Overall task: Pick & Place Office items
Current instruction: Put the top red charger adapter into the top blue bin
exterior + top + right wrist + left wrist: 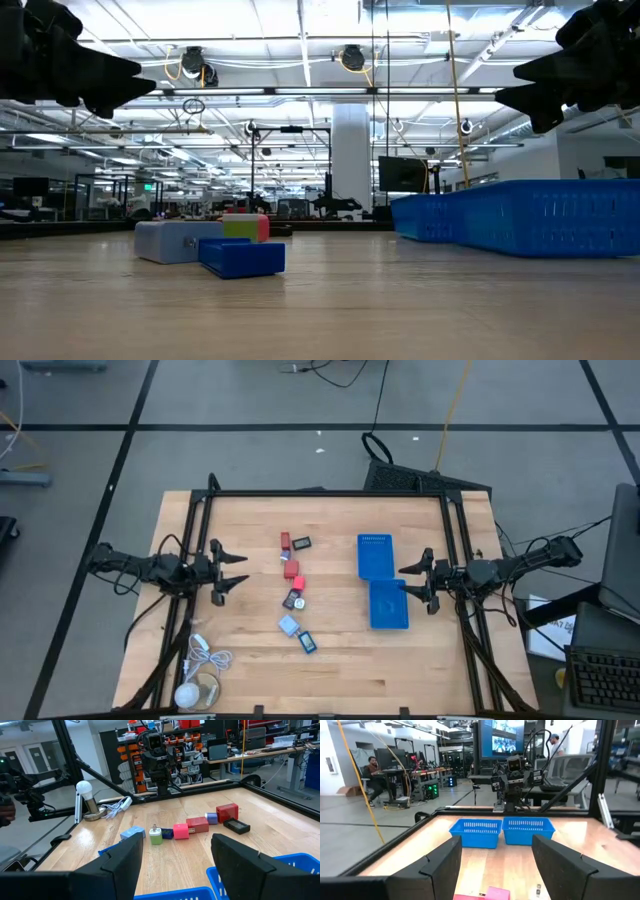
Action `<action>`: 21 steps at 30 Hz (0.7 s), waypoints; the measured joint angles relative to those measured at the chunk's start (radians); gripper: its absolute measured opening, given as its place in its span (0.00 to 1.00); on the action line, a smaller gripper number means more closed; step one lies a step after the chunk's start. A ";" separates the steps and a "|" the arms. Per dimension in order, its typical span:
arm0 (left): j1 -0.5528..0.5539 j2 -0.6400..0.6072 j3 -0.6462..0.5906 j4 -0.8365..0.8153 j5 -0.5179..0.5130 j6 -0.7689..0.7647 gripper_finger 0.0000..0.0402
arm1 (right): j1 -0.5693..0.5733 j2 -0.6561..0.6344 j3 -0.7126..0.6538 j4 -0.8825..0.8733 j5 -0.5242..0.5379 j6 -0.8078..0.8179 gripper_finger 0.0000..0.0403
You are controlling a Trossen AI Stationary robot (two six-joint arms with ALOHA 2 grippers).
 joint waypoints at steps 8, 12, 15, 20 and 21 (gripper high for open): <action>0.001 0.000 0.002 0.192 -0.241 -0.027 0.60 | 0.000 0.000 0.000 0.000 0.000 0.000 0.56; 0.001 0.000 0.002 0.271 -0.394 -0.126 0.60 | 0.000 0.000 0.000 0.000 0.000 0.000 0.56; 0.008 0.005 0.003 0.315 -0.479 -0.215 0.60 | 0.000 0.000 0.000 0.000 0.000 0.000 0.56; 0.040 0.111 0.036 0.204 -0.537 -0.451 0.60 | 0.000 0.000 0.000 0.000 0.000 0.000 0.56; 0.050 0.151 0.054 0.171 -0.529 -0.489 0.60 | 0.000 0.000 0.000 0.000 0.000 0.000 0.56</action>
